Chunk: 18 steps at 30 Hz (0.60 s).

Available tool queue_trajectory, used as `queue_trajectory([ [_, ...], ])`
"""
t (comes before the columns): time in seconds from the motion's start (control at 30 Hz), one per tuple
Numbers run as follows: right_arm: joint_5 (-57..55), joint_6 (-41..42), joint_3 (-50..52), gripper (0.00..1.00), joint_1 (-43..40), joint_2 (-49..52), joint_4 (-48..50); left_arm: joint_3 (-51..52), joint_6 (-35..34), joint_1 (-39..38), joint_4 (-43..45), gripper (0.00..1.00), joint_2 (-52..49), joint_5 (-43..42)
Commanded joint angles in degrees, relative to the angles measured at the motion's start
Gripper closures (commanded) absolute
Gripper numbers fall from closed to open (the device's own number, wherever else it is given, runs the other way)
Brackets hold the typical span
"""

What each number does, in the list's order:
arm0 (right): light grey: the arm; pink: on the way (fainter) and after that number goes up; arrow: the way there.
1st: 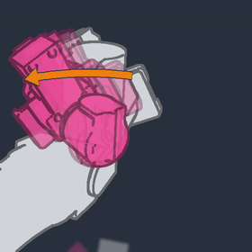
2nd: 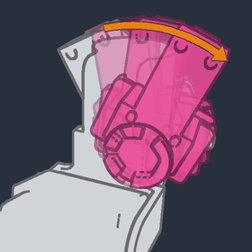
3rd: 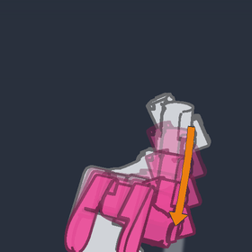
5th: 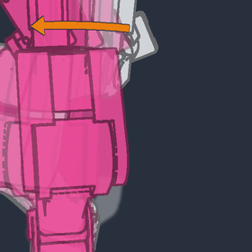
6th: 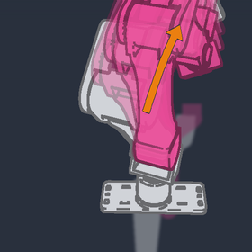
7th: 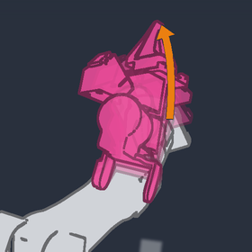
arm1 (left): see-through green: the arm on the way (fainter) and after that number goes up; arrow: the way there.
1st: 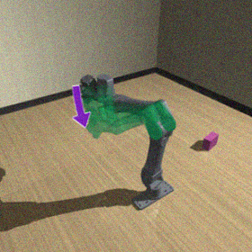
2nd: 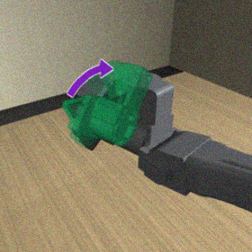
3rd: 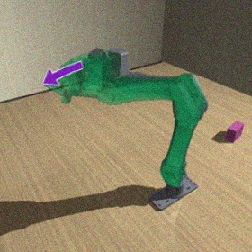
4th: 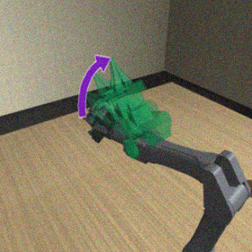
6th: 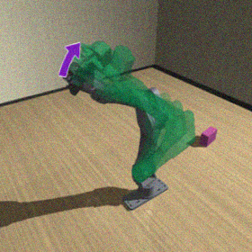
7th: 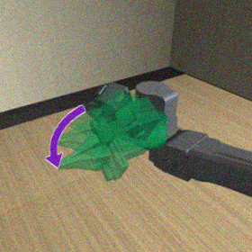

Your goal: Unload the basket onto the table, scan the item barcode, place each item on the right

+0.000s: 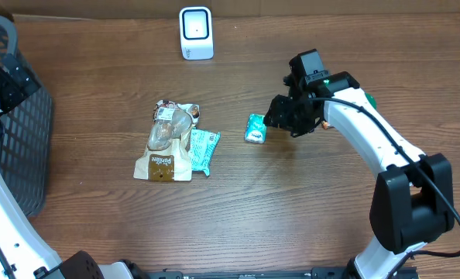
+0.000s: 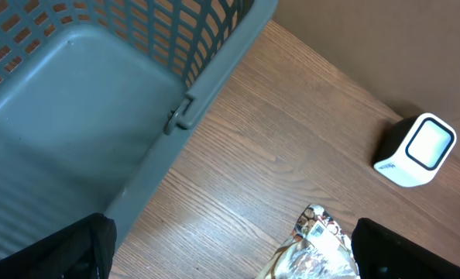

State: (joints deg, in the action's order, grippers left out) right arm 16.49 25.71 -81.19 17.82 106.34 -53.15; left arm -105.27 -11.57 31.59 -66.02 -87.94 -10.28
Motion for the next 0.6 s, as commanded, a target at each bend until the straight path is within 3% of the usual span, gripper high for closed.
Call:
queue_trajectory([
  [0.0, -3.56, 11.54, 3.30, 0.34, 1.07, -0.79, 0.92, -0.20, 1.11, -0.11, 0.20, 0.00, 0.20, 0.20],
  [0.07, -3.78, 13.20, 4.98, 0.23, 1.31, -0.79, 2.19, -0.20, 1.11, -0.11, 0.20, 0.00, 0.20, 0.20],
  [0.17, -3.65, 13.77, 7.30, 0.19, 1.51, -0.79, 4.59, -0.20, 1.11, -0.11, 0.20, 0.01, 0.20, 0.20],
  [0.57, -3.63, 16.52, 13.66, 0.38, 3.52, -0.79, 15.02, -0.20, 1.11, -0.11, 0.20, 0.00, 0.20, 0.20],
])
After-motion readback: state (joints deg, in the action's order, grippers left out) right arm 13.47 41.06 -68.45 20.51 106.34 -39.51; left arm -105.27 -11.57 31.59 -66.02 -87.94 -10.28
